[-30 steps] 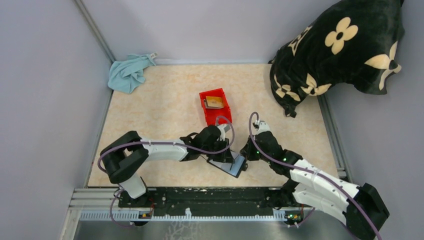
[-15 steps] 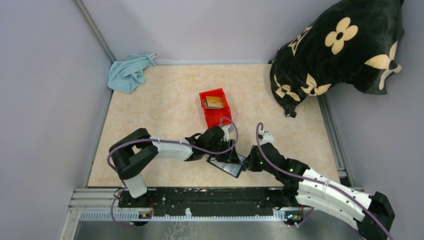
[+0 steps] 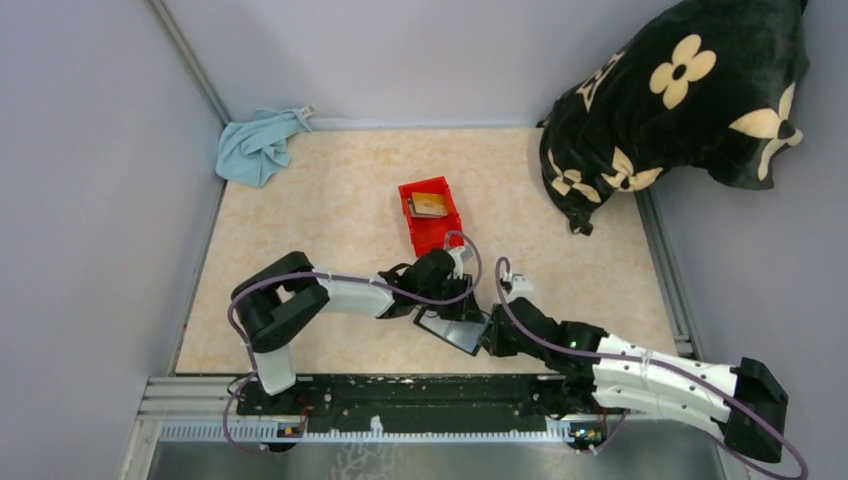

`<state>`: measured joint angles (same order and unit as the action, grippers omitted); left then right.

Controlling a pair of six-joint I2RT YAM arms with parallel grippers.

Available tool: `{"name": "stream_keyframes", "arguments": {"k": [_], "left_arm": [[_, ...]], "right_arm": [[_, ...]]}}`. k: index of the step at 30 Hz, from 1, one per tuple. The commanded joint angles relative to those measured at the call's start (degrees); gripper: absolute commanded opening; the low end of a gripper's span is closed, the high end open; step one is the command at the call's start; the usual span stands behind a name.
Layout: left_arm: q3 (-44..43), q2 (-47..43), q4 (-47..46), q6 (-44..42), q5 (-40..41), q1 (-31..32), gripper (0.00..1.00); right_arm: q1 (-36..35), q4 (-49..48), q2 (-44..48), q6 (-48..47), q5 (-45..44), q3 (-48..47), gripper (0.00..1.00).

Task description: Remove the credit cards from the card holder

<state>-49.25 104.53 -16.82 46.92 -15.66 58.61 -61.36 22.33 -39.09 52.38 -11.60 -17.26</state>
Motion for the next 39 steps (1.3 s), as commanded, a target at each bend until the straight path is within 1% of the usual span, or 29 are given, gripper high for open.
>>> {"name": "stream_keyframes", "arguments": {"k": [1, 6, 10, 13, 21, 25, 28, 31, 33, 36, 39], "left_arm": [[-1.75, 1.81, 4.1, -2.03, 3.81, -0.98, 0.34], [-2.94, -1.43, 6.76, -3.17, 5.95, -1.15, 0.34], [-2.07, -4.8, 8.77, -3.48, 7.57, -1.5, 0.36], [-0.93, -7.08, 9.79, -3.61, 8.63, -1.57, 0.38], [4.68, -14.67, 12.52, -2.76, 13.29, -1.66, 0.4], [8.15, -19.15, 14.34, -1.15, 16.58, -1.66, 0.39], [10.0, -23.65, 15.06, -0.7, 18.65, -1.66, 0.38], [10.06, -27.65, 18.13, -0.76, 21.61, -1.71, 0.37], [10.53, -30.23, 18.52, -0.98, 23.84, -1.74, 0.37], [11.09, -32.24, 18.64, -1.41, 26.0, -1.79, 0.37], [11.19, -32.37, 18.92, -1.58, 26.34, -1.96, 0.37]], "right_arm": [[-0.86, -2.02, -3.06, 2.62, -1.54, 1.01, 0.0], [-0.61, -4.56, -2.66, 5.04, -3.05, 4.22, 0.0], [2.33, -6.45, -1.69, 5.25, -0.91, 7.24, 0.0], [4.15, -8.36, 0.2, 4.84, 0.02, 8.78, 0.0], [16.17, -10.32, -1.22, -4.04, 5.44, 6.54, 0.0], [21.03, -12.63, -4.95, -8.93, 7.45, 5.01, 0.0], [21.64, -13.61, -6.87, -10.28, 8.84, 3.28, 0.0], [21.63, -13.23, -5.23, -11.27, 10.64, 1.77, 0.0], [21.55, -10.95, -3.58, -11.64, 10.74, 0.36, 0.0], [21.31, -8.66, -1.57, -12.2, 10.46, -1.08, 0.0], [20.96, -8.76, -1.97, -12.35, 11.15, -1.65, 0.0]]}}
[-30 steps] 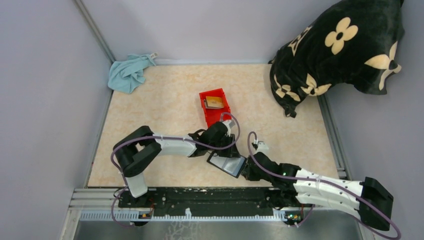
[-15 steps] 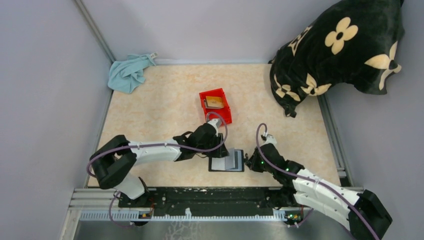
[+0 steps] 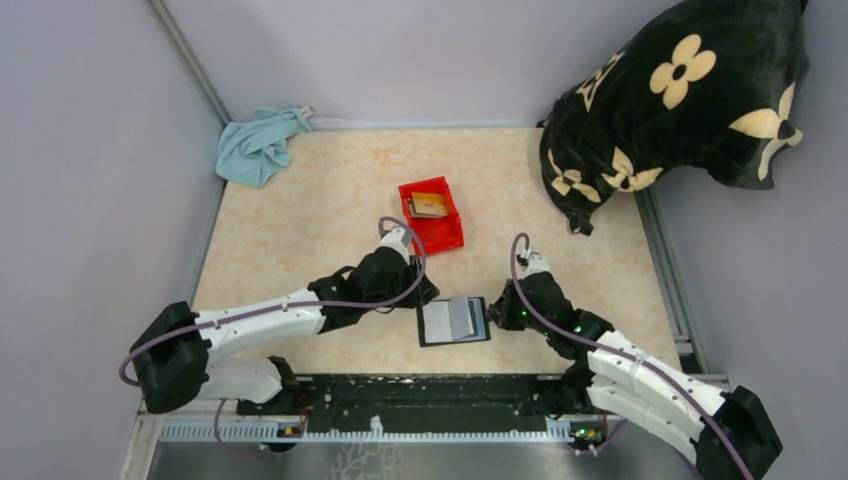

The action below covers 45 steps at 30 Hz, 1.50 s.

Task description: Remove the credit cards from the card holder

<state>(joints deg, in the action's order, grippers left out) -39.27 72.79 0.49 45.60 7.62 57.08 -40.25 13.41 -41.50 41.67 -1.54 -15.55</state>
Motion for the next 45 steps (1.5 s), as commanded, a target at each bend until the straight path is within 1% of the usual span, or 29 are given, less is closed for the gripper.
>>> {"name": "stream_keyframes", "arguments": {"k": [1, 7, 15, 21, 26, 30, 32, 34, 35, 37, 41, 42, 45], "left_arm": [[1.26, -0.7, 1.5, -0.32, 2.88, -0.47, 0.37], [2.04, -1.59, 1.33, -0.08, 2.52, -0.48, 0.37], [3.31, -4.84, 2.78, 0.18, 3.87, -0.64, 0.38], [3.25, -7.54, 6.17, 1.91, 5.99, -0.74, 0.42], [3.24, -10.54, 7.82, 1.66, 7.09, -0.72, 0.49], [3.77, -11.61, 7.82, 2.06, 6.47, -0.83, 0.5], [4.42, -11.56, 6.47, 2.37, 4.69, -0.83, 0.51], [5.32, -11.1, 3.11, 2.51, 1.09, -0.88, 0.5], [6.01, -10.67, 0.77, 2.71, -1.54, -1.06, 0.48], [7.76, -9.28, -4.73, 4.39, -7.42, -1.78, 0.38], [11.73, -4.36, -18.2, 8.74, -17.21, -2.67, 0.3], [11.86, -2.8, -20.24, 9.17, -18.97, -2.74, 0.29], [10.35, 1.0, -21.4, 9.5, -22.43, -2.75, 0.25]], "right_arm": [[-0.28, -0.11, -0.21, -1.67, 1.32, -3.47, 0.0], [-3.45, -3.65, -6.31, -1.49, -0.08, -4.99, 0.0], [-11.31, -8.7, -15.12, -0.72, -1.68, -9.87, 0.0], [-15.92, -13.08, -21.14, 0.05, -2.16, -12.75, 0.0], [-17.6, -17.04, -26.62, 0.38, -1.16, -13.63, 0.0], [-18.02, -21.02, -30.91, 0.65, 0.34, -13.55, 0.0], [-18.02, -21.64, -31.58, 0.77, 0.5, -13.63, 0.0], [-18.02, -21.02, -30.24, 0.82, -0.53, -13.75, 0.0], [-17.99, -20.14, -28.81, 0.63, -1.62, -13.83, 0.0], [-17.23, -17.41, -26.47, -0.21, -2.29, -14.3, 0.0], [-13.07, -14.29, -21.24, -0.8, -2.08, -12.39, 0.0], [-11.68, -14.02, -19.81, -0.76, -1.72, -11.34, 0.0], [-7.33, -12.44, -16.47, -1.36, -0.54, -8.46, 0.0]]}}
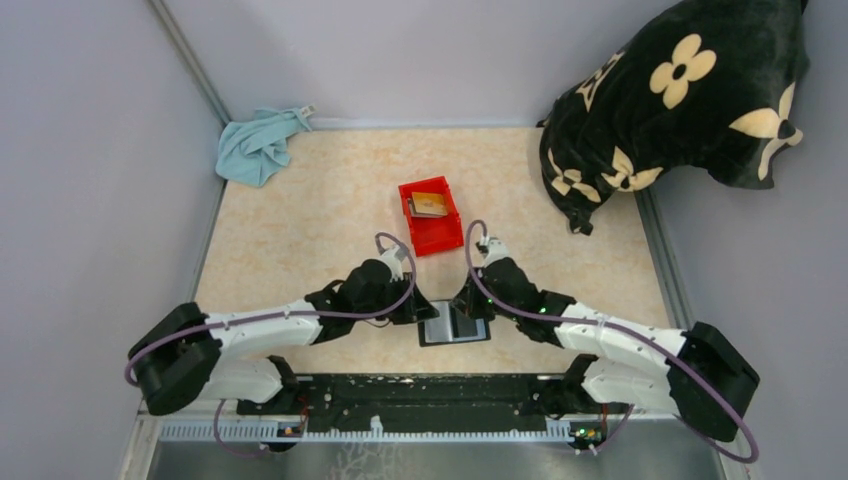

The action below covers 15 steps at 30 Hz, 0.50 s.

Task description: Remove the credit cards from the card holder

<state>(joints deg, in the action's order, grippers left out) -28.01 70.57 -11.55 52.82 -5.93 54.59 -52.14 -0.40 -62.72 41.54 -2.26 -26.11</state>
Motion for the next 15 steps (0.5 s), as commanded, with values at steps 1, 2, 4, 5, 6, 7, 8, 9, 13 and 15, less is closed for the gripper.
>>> {"name": "stream_keyframes", "arguments": {"k": [1, 2, 4, 5, 6, 7, 8, 9, 13, 15], "left_arm": [[-1.25, 4.09, -9.76, 2.41, -9.44, -0.27, 0.24], [-1.45, 4.73, -10.13, 2.44, -9.72, -0.23, 0.24], [-1.81, 5.88, -10.29, 2.05, -9.19, -0.24, 0.26], [-1.91, 6.49, -10.14, 1.79, -9.02, -0.23, 0.28], [-2.0, 7.18, -10.16, 1.5, -8.79, -0.23, 0.29], [-2.09, 7.95, -10.05, 1.17, -8.66, -0.21, 0.3], [-2.27, 8.79, -9.92, 0.85, -8.54, -0.19, 0.31], [-2.31, 10.01, -9.85, 0.59, -8.44, -0.26, 0.32], [-2.19, 13.21, -10.01, 0.27, -8.67, -0.24, 0.37], [-1.78, 14.42, -10.79, 0.51, -8.77, -0.26, 0.39]], "right_arm": [[5.47, 2.29, 5.81, -1.56, -0.02, 2.68, 0.0], [6.08, 3.17, 6.76, -1.95, -0.17, 3.18, 0.0], [7.36, 4.24, 8.15, -2.52, -0.09, 3.98, 0.0], [7.8, 4.48, 8.54, -2.75, 0.08, 4.26, 0.0], [8.1, 4.64, 8.65, -2.85, 0.26, 4.55, 0.0], [8.17, 4.62, 8.62, -2.94, 0.24, 4.75, 0.0], [8.19, 4.58, 8.41, -3.01, 0.24, 4.87, 0.0], [8.19, 4.54, 8.1, -3.1, 0.32, 5.02, 0.0], [8.19, 5.12, 6.92, -3.53, -0.73, 6.02, 0.0], [8.18, 5.13, 7.06, -3.65, -0.96, 6.67, 0.0]]}}
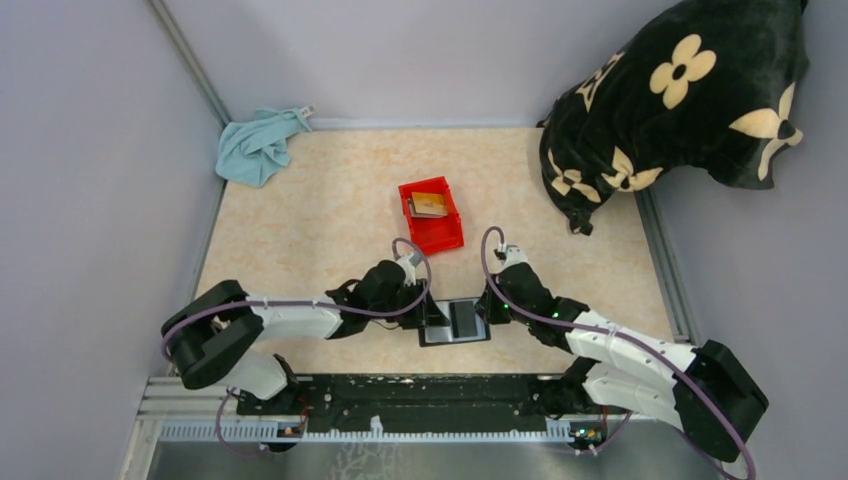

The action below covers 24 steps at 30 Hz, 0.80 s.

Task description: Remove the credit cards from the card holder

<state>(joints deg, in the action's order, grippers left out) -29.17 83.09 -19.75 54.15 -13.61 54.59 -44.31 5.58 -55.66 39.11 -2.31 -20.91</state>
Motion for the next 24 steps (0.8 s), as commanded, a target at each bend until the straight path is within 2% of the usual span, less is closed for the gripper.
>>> {"name": "stream_keyframes", "arguments": {"k": [1, 14, 19, 24], "left_arm": [[-0.36, 2.32, -3.04, -0.74, -1.1, -0.23, 0.4], [-0.75, 8.47, -5.77, -1.6, -0.46, -0.23, 0.51], [-0.71, 9.71, -7.91, -1.35, -1.05, -0.27, 0.5], [-1.23, 9.77, -8.46, -1.59, -0.63, -0.19, 0.44]], "right_arm": [[0.37, -0.96, 0.1, -1.23, -0.83, 1.81, 0.0], [0.41, -3.81, -1.27, -0.96, 1.43, 4.92, 0.0], [0.29, -5.44, -1.99, -0.32, 2.57, 5.6, 0.0], [-0.09, -7.24, -3.17, 0.48, 3.53, 6.16, 0.0]]}}
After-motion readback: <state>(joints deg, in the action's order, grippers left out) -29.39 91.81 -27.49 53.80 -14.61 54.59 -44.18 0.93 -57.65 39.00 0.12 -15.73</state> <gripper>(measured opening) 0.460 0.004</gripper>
